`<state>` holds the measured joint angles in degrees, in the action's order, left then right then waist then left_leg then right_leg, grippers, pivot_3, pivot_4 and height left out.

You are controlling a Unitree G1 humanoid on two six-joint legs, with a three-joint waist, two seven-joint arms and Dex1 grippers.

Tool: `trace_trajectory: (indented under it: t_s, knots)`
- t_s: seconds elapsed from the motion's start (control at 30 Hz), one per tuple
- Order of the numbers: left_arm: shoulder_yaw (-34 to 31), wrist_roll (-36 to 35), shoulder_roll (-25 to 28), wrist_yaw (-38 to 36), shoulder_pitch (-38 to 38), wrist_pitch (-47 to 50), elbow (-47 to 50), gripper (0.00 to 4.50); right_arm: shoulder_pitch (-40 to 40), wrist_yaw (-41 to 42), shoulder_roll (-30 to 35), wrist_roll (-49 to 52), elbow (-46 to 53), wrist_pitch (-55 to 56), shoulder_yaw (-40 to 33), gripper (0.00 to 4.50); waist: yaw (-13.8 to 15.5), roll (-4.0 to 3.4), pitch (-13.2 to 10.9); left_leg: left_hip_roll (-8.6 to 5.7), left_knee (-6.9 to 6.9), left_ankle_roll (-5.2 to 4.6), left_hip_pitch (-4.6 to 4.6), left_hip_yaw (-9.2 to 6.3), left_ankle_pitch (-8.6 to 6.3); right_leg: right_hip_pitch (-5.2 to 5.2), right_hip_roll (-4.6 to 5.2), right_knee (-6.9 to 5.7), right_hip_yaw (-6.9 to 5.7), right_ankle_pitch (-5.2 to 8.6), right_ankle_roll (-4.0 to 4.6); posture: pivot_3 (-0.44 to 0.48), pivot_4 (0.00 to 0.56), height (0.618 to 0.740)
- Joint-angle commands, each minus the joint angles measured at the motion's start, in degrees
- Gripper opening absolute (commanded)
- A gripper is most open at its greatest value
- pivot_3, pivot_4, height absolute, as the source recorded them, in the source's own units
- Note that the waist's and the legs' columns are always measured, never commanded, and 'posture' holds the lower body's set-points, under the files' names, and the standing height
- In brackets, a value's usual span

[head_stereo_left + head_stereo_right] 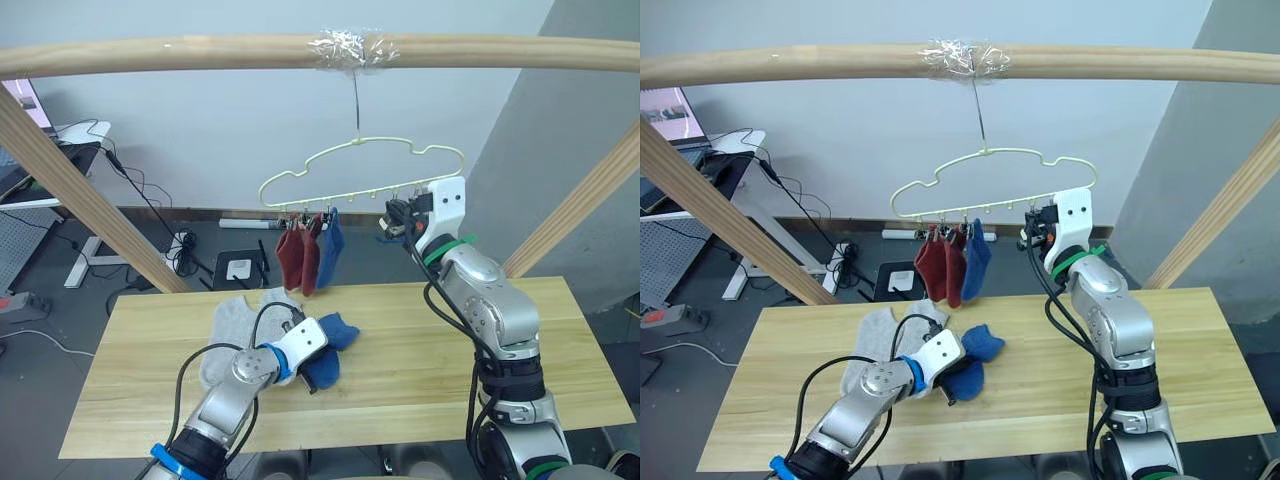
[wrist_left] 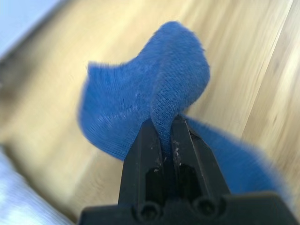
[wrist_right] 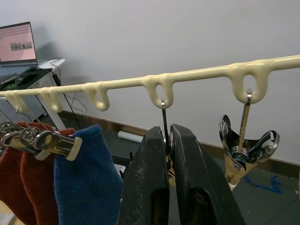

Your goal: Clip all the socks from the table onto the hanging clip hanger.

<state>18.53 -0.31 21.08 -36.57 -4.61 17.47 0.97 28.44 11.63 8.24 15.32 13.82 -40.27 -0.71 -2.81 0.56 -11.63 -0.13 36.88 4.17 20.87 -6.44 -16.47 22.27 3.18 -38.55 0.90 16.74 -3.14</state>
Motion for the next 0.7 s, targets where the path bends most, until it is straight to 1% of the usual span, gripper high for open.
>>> trace_trajectory:
  t_s: [0.03,0.1,0.27,0.4,0.5,0.63,0.7]
  knots:
    - [-2.75,-3.63,-0.08,-1.25,1.44,-3.42,7.95,0.04,0.50,-0.01,1.74,2.82,-0.42,-5.57,-4.40,0.00,-0.02,0.02,-0.14,0.01,0.00,0.00,0.00,0.01,0.00,0.00,0.00,0.00,0.01,0.00,0.00,-0.077,0.217,0.740]
    - [-3.59,-4.05,0.52,-1.48,2.38,-6.76,10.95,0.04,1.82,-1.05,1.05,6.39,-0.21,-10.48,-7.87,0.00,-0.02,0.06,-0.22,0.01,0.00,0.00,0.00,0.01,0.00,-0.01,0.00,0.01,0.01,0.00,0.00,-0.075,0.216,0.740]
    - [-4.28,-0.59,2.78,-0.21,4.40,-20.86,14.84,0.04,5.85,-4.14,-1.22,15.65,0.56,-24.41,-16.67,0.00,0.17,0.02,-0.27,0.02,-0.04,-0.01,0.03,0.00,-0.01,-0.01,0.01,0.05,0.01,0.00,0.01,-0.069,0.213,0.740]
    - [-4.64,3.30,2.62,3.70,5.30,-27.91,14.96,0.04,9.05,-6.35,-3.28,21.99,1.53,-35.88,-22.85,0.00,0.49,-0.04,-0.31,-0.01,-0.03,-0.05,0.06,0.01,-0.03,0.00,0.05,0.10,0.02,-0.01,0.01,-0.073,0.210,0.740]
    - [-4.72,4.89,1.29,6.23,4.87,-29.07,14.41,0.04,11.88,-9.03,-6.49,25.13,2.46,-43.48,-28.13,0.00,0.47,-0.11,-0.35,0.00,-0.04,-0.09,0.08,0.02,-0.05,0.00,0.04,0.12,0.01,-0.01,0.01,-0.074,0.209,0.740]
    - [-5.09,5.35,-0.66,8.20,2.53,-28.90,13.15,0.04,15.53,-11.58,-9.57,25.84,3.27,-49.35,-33.34,0.00,0.44,-0.16,-0.40,-0.01,-0.03,-0.12,0.11,0.03,-0.07,0.02,0.03,0.13,-0.02,-0.01,0.01,-0.074,0.211,0.740]
    - [-5.16,5.45,-1.27,8.67,1.15,-28.50,12.33,0.04,16.66,-12.16,-10.43,25.54,3.64,-51.26,-34.79,0.00,0.41,-0.18,-0.41,-0.02,-0.03,-0.12,0.12,0.03,-0.07,0.02,0.02,0.13,-0.02,-0.01,0.01,-0.074,0.211,0.740]
